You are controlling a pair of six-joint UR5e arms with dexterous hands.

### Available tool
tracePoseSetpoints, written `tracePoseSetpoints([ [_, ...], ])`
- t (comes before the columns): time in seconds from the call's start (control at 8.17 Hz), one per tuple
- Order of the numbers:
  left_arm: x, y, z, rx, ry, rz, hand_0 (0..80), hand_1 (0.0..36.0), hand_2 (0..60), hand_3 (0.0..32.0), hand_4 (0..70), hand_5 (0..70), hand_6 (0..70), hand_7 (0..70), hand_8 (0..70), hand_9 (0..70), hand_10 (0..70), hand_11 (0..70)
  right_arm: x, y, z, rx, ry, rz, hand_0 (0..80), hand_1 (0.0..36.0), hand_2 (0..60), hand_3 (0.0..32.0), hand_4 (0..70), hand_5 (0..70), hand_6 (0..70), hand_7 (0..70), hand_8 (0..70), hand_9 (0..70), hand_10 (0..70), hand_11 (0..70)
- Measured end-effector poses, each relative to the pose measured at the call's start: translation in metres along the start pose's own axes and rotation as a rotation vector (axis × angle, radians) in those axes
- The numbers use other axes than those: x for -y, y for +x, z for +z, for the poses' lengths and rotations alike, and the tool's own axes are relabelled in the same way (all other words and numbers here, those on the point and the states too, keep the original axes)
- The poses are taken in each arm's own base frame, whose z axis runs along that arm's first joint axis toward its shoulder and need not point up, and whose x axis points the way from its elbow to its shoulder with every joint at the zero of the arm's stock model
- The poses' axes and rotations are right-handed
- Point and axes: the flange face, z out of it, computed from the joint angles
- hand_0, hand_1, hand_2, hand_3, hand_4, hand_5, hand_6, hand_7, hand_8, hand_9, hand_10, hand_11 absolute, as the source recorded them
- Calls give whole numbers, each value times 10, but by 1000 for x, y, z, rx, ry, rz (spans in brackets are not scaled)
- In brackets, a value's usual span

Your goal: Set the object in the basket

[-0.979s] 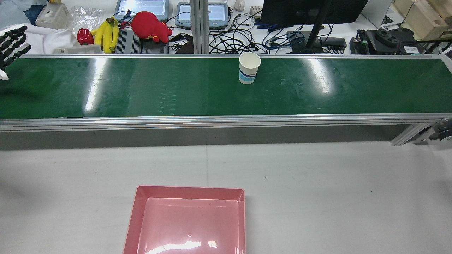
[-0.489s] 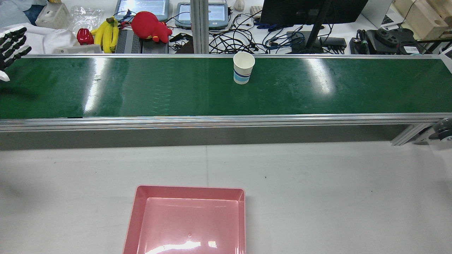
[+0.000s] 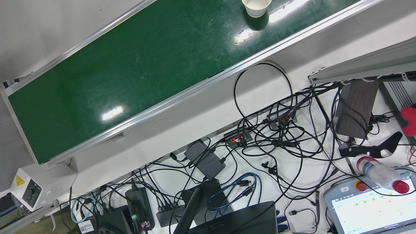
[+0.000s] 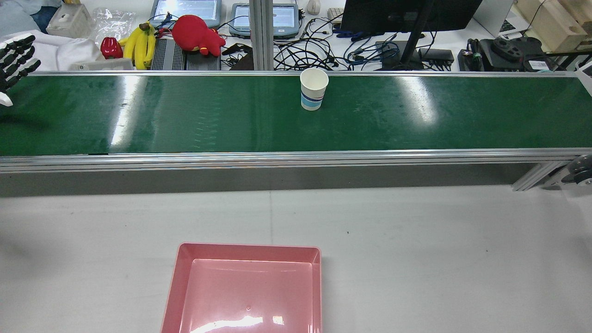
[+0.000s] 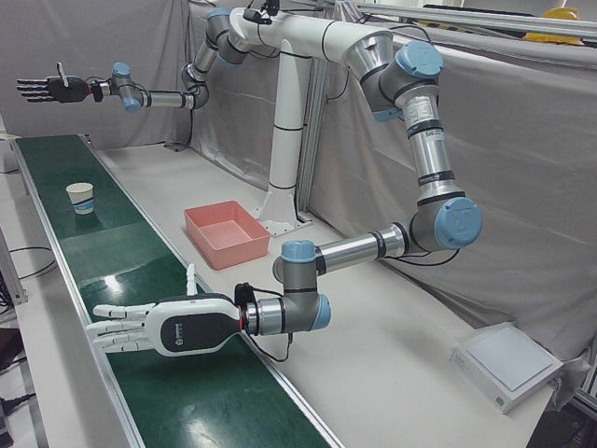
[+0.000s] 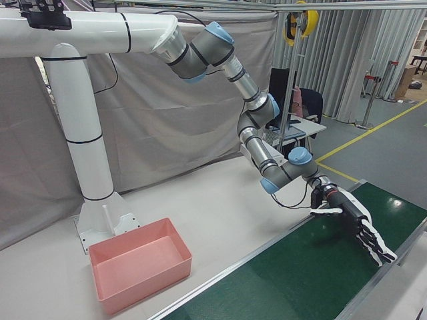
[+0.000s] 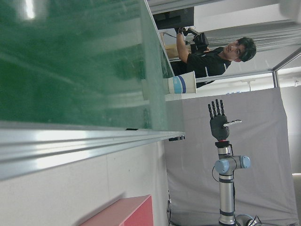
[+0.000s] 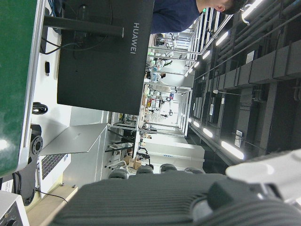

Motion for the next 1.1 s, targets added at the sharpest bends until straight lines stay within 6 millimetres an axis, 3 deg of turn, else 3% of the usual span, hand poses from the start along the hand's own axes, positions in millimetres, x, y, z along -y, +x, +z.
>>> tracePoseSetpoints([
  [0.49,-9,8,15,-62,34,8,604,102,0,0,31,143,4,0,0,0,26,60,0,0,0,0,0,0,0,0,0,0,0,0,0,0,0,0,0,0],
  [1.1,-41,4,52,-55,42,26,582,92,0,0,29,149,6,0,0,0,29,63,-1,-1,0,2,-1,0,0,0,0,0,0,0,0,0,0,0,0,0],
])
